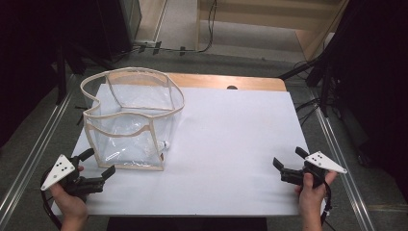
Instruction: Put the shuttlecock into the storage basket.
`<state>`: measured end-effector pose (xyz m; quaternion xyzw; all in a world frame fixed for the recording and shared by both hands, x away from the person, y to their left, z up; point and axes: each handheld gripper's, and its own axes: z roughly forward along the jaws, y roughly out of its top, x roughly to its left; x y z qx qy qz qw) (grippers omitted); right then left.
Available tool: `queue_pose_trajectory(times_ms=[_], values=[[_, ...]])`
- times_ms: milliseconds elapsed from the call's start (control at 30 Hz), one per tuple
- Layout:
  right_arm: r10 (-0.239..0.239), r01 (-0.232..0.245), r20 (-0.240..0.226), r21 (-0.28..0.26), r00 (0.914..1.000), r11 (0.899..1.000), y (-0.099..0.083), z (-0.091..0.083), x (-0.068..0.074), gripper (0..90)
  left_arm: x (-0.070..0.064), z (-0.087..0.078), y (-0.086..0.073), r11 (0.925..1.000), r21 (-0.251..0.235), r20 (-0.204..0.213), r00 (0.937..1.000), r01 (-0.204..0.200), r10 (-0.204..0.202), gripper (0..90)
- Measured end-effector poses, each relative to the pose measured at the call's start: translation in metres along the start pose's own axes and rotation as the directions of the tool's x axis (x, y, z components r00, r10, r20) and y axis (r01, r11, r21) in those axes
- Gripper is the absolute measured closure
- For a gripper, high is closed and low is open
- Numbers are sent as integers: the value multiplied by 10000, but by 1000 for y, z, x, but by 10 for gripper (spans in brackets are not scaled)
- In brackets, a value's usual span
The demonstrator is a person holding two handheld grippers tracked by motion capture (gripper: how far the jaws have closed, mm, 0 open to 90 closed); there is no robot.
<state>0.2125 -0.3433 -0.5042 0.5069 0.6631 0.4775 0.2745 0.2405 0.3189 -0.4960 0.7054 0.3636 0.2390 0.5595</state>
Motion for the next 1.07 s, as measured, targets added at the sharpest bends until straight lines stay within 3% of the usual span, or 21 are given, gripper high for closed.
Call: queue_pose_trajectory(times_ms=[467,667,1067], values=[[368,-368,-11,-461,9993,9983,-10,-10,-12,0,1,-1,0,9999,-76,44,10000,76,-76,0],[306,-289,339,-496,9990,9984,-13,-8,-9,0,1,-1,0,9999,-89,46,10000,72,-72,0],[310,-298,235,-485,9992,9984,-13,-7,-10,0,1,-1,0,9999,-83,42,10000,70,-70,0]])
